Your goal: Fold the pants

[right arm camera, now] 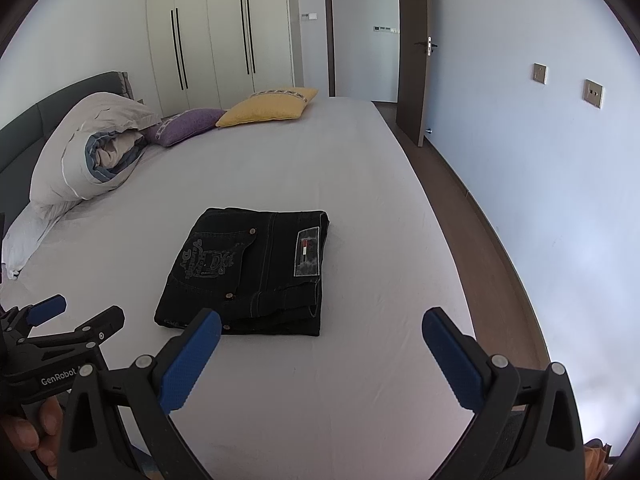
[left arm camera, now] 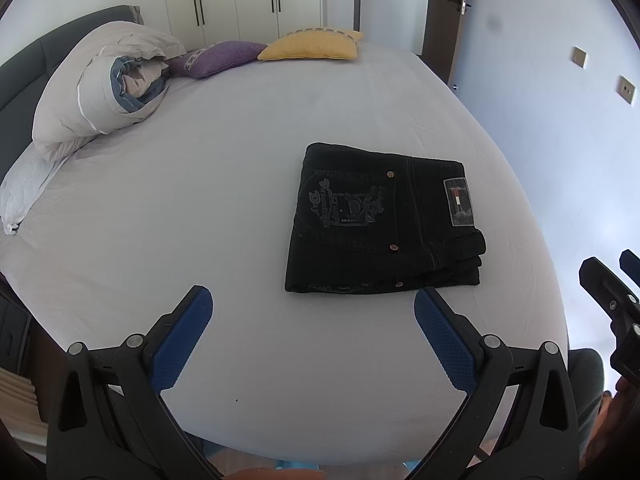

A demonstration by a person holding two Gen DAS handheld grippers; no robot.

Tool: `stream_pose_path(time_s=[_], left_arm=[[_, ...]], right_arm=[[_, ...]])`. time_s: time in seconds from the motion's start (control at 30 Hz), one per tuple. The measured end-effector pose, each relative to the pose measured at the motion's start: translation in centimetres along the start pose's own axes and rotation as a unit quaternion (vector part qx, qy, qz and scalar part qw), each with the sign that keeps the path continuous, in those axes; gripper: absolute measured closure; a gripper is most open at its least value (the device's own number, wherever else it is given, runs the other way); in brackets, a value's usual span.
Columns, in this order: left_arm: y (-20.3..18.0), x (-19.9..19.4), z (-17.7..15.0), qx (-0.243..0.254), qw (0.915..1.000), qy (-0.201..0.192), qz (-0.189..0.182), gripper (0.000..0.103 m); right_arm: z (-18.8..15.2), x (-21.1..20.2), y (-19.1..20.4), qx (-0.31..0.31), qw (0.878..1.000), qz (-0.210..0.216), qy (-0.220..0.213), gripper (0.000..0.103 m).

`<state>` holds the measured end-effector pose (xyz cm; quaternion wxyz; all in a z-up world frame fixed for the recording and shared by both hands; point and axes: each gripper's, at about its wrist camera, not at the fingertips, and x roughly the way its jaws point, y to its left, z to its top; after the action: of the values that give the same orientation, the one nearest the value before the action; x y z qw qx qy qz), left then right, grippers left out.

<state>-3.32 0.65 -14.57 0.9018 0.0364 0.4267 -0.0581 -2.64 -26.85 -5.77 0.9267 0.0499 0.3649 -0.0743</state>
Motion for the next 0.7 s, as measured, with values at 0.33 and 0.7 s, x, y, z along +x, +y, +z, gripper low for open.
stream_pose_path(time_s=[0.33,0.7], left_arm=[[-0.19,0.23,-0.73,0.001,1.0,0.005,0.0,0.0],[-0.03,0.37,-1.05,0.001,1.0,0.008,0.0,0.0]], right_arm=[[-0.34,0.25,-0.12,0.002,1.0,0.001,0.003,0.0],[-0.96,0.42,0.07,0.001,1.0,0.002,0.005,0.0]])
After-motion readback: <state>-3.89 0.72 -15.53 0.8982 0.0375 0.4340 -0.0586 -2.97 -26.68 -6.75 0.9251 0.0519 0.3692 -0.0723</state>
